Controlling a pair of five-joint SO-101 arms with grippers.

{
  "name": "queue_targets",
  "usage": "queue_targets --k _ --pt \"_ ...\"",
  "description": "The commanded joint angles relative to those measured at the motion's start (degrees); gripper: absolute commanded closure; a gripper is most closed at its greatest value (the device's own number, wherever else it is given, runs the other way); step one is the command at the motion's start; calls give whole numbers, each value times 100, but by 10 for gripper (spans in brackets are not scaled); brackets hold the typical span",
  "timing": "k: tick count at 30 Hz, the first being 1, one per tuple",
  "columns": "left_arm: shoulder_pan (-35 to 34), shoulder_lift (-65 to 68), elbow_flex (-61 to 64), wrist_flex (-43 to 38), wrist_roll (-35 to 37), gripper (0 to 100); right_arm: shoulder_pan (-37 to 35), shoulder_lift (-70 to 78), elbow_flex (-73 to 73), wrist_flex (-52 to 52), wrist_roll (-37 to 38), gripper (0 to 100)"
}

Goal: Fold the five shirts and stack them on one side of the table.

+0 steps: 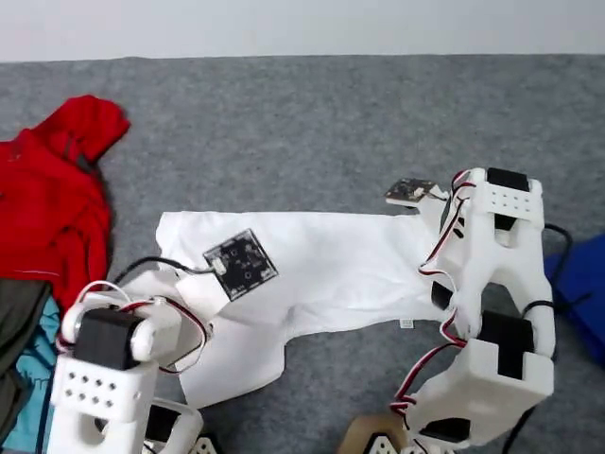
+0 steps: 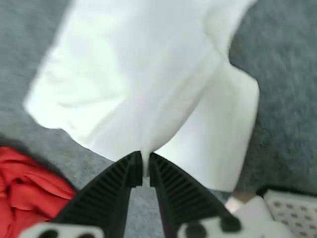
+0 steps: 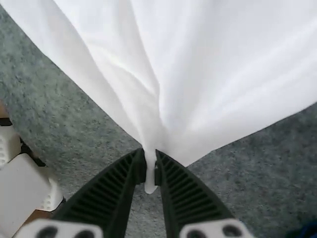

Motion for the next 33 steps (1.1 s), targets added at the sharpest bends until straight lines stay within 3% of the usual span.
queue_targets --k 1,8,17,25,29,33 --pt "26 -70 -418 176 334 999 -66 -330 -26 22 -79 988" --pt "308 -360 127 167 554 999 -75 -321 510 -286 -79 988" --pt "484 -492 1024 132 -255 999 -57 -295 1090 -1314 -79 988" --pt "369 -501 1218 44 -299 998 -31 -347 1116 -1420 -70 975" --pt "369 -536 1191 44 -273 983 -22 -356 923 -1024 -88 850" --pt "369 -545 1086 -167 255 870 -22 -356 545 -620 -88 742"
